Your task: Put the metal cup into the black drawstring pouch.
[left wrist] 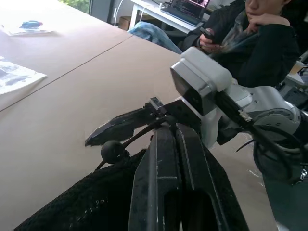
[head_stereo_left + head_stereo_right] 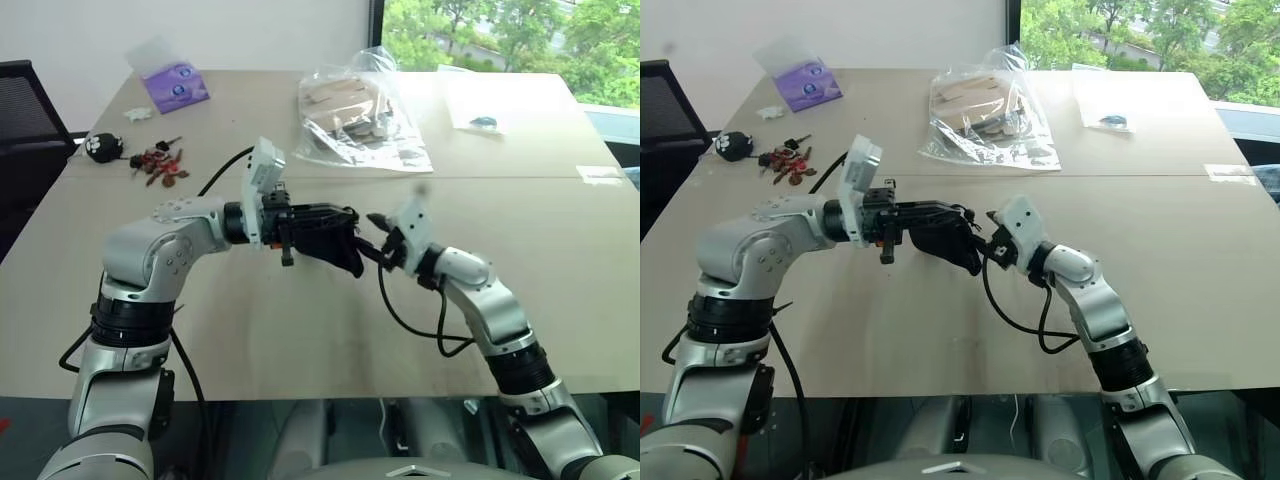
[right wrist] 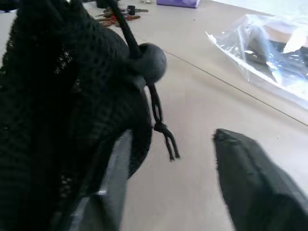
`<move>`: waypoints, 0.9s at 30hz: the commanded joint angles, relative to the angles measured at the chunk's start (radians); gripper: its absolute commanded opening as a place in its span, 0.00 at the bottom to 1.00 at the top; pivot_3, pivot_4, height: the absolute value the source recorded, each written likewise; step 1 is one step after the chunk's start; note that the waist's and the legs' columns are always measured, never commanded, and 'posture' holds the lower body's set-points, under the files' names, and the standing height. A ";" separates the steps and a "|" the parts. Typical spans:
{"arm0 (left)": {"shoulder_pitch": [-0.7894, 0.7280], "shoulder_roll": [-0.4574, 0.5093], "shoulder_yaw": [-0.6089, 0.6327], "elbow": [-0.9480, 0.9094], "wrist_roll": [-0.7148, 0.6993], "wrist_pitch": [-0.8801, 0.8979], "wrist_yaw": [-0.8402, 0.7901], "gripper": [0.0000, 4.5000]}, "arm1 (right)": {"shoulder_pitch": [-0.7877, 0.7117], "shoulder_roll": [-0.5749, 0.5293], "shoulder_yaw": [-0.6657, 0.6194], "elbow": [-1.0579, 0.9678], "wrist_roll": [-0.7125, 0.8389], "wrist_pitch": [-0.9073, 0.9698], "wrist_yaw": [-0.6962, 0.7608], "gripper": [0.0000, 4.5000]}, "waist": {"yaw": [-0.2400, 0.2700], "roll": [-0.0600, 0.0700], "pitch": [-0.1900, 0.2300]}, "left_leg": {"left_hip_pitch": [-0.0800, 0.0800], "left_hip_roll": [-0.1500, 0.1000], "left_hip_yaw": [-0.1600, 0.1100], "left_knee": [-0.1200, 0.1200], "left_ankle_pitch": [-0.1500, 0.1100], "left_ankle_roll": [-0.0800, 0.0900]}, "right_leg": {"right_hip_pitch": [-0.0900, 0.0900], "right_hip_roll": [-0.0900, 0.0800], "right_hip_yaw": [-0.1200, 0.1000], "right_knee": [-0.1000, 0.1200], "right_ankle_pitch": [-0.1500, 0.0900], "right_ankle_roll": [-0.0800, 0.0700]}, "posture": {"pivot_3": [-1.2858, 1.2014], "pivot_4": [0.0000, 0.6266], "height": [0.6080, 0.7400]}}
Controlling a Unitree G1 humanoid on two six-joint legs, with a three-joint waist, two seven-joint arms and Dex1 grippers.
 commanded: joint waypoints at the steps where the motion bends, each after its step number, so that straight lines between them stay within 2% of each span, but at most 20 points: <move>1: 0.016 0.032 0.041 -0.072 -0.030 -0.001 -0.012 0.00 | -0.005 -0.002 0.024 -0.031 0.021 -0.021 0.041 0.26 | -0.001 0.000 0.000 | 0.000 0.000 0.000 0.000 0.000 0.000 | 0.000 0.000 0.000 0.000 0.000 0.000 | 0.52 0.24 1.00; 3: 0.033 0.040 0.043 -0.084 -0.023 -0.013 -0.009 0.00 | 0.010 -0.013 0.025 -0.054 0.023 -0.015 0.046 0.05 | -0.001 0.000 0.000 | 0.000 0.000 0.000 0.000 0.000 0.000 | 0.000 0.000 0.000 0.000 0.000 0.000 | 0.52 0.24 1.00; 4: 0.047 0.037 0.048 -0.086 -0.019 -0.029 -0.012 0.00 | 0.024 -0.029 0.023 -0.071 0.016 -0.015 0.045 0.02 | 0.000 0.000 0.000 | 0.000 0.000 0.000 0.000 0.000 0.000 | 0.000 0.000 0.000 0.000 0.000 0.000 | 0.52 0.24 1.00; 7: 0.080 0.041 0.048 -0.093 -0.007 -0.063 -0.028 0.00 | 0.063 -0.074 0.008 -0.113 -0.006 -0.012 0.030 0.02 | 0.003 0.000 0.000 | 0.000 0.000 0.000 0.000 0.000 0.000 | 0.000 0.000 0.000 0.000 0.000 0.000 | 0.52 0.24 1.00; 14: 0.150 0.040 -0.004 -0.097 0.051 -0.184 -0.100 0.00 | 0.210 -0.160 -0.125 -0.319 -0.008 0.074 -0.076 0.02 | 0.006 0.000 0.000 | 0.000 0.000 0.000 0.000 0.000 0.000 | 0.000 0.000 0.000 0.000 0.000 0.000 | 0.52 0.24 1.00; 22: 0.109 0.018 -0.070 0.004 0.102 -0.242 -0.165 0.00 | 0.322 -0.183 -0.154 -0.469 -0.027 0.143 -0.167 0.02 | 0.004 0.000 0.000 | 0.000 0.000 0.000 0.000 -0.002 0.004 | 0.000 0.000 0.000 0.000 0.000 0.000 | 0.52 0.24 1.00; 26: 0.072 -0.007 -0.088 0.060 0.128 -0.271 -0.173 0.00 | 0.324 -0.238 -0.140 -0.517 -0.128 0.132 -0.213 0.02 | 0.005 0.000 0.000 | 0.000 0.000 0.001 0.000 -0.003 0.004 | 0.000 0.000 0.001 0.000 0.000 0.000 | 0.52 0.24 1.00; 27: 0.057 -0.010 -0.088 0.068 0.104 -0.231 -0.182 0.00 | 0.310 -0.257 -0.144 -0.524 -0.167 0.124 -0.233 0.02 | 0.006 0.000 0.000 | 0.000 0.000 0.001 0.000 -0.003 0.004 | 0.000 0.000 0.000 0.000 0.000 0.000 | 0.52 0.24 1.00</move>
